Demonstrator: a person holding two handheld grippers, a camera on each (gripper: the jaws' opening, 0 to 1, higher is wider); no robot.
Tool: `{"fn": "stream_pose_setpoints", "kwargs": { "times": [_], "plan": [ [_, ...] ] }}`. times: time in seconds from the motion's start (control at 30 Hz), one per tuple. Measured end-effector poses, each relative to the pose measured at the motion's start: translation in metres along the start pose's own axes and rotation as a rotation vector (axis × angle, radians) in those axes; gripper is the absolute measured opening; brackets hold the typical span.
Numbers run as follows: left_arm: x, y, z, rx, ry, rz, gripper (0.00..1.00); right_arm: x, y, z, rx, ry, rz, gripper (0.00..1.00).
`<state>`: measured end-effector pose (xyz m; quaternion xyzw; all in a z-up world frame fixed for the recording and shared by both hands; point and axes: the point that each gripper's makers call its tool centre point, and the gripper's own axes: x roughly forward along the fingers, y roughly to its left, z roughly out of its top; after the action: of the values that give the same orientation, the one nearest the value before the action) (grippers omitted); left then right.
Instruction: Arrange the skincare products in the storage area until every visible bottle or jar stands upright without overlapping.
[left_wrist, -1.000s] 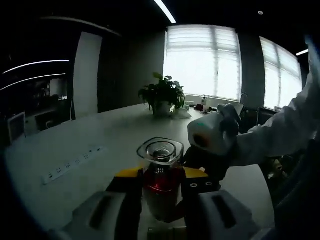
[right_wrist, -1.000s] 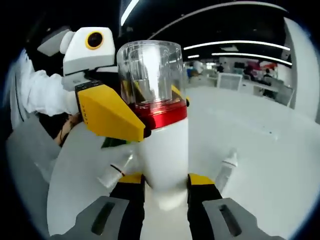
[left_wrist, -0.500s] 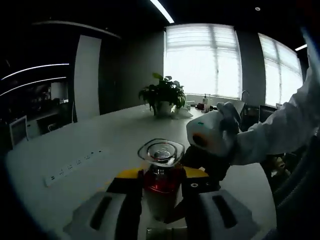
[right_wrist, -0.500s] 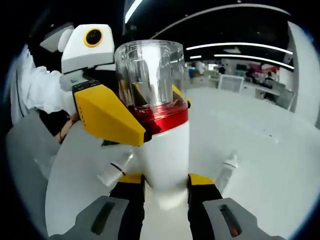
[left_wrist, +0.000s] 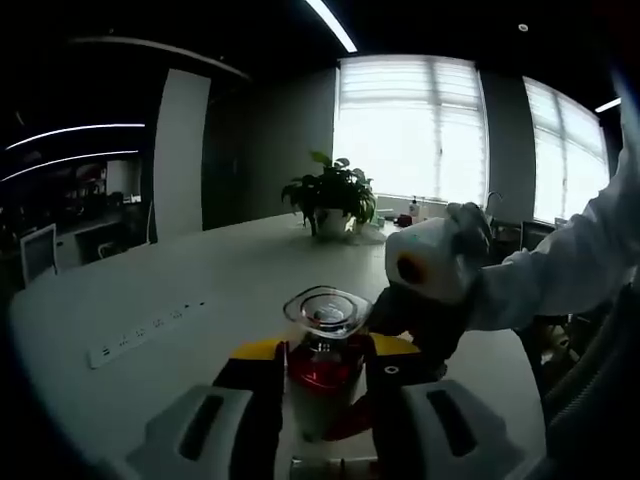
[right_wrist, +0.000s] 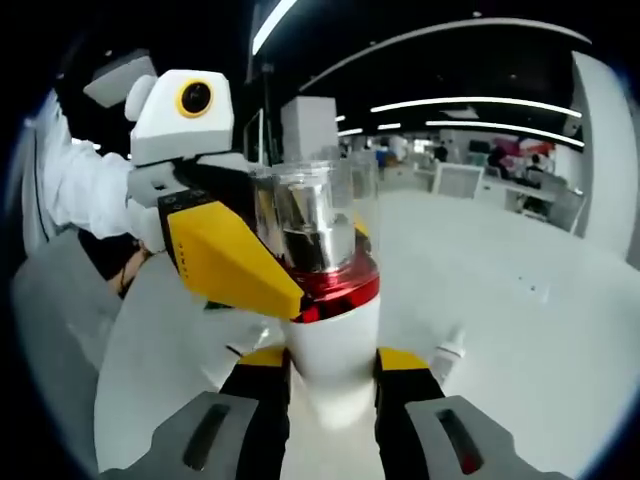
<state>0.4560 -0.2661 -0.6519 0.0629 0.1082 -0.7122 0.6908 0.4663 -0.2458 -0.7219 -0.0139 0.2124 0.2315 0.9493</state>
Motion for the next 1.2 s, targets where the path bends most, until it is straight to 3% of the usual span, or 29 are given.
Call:
{"fn": "stream_pose_setpoints", "kwargs": {
  "times": [0.27, 0.53, 0.63, 0.9, 1.2],
  "plan": [
    [-0.011, -0.004, 0.003, -0.027, -0.001, 0.007, 0.34, -0.009, 0.0, 0.013, 0.019, -0.023, -0.029, 0.3],
    [-0.024, 0.0, 0.005, -0.026, 0.022, 0.012, 0.5, -0.02, 0.01, 0.011, 0.028, 0.027, -0.047, 0.44],
    [-0.034, -0.001, 0.003, 0.004, 0.054, 0.02, 0.58, -0.027, 0.014, 0.012, 0.028, 0.044, -0.064, 0.51],
    [-0.061, 0.002, 0.001, 0.003, 0.062, 0.026, 0.73, -0.041, 0.028, 0.017, 0.049, 0.059, -0.086, 0.68],
    [-0.104, -0.007, -0.016, 0.004, 0.102, 0.046, 0.93, -0.054, 0.052, 0.018, 0.061, 0.081, -0.098, 0.91]
  ]
}}
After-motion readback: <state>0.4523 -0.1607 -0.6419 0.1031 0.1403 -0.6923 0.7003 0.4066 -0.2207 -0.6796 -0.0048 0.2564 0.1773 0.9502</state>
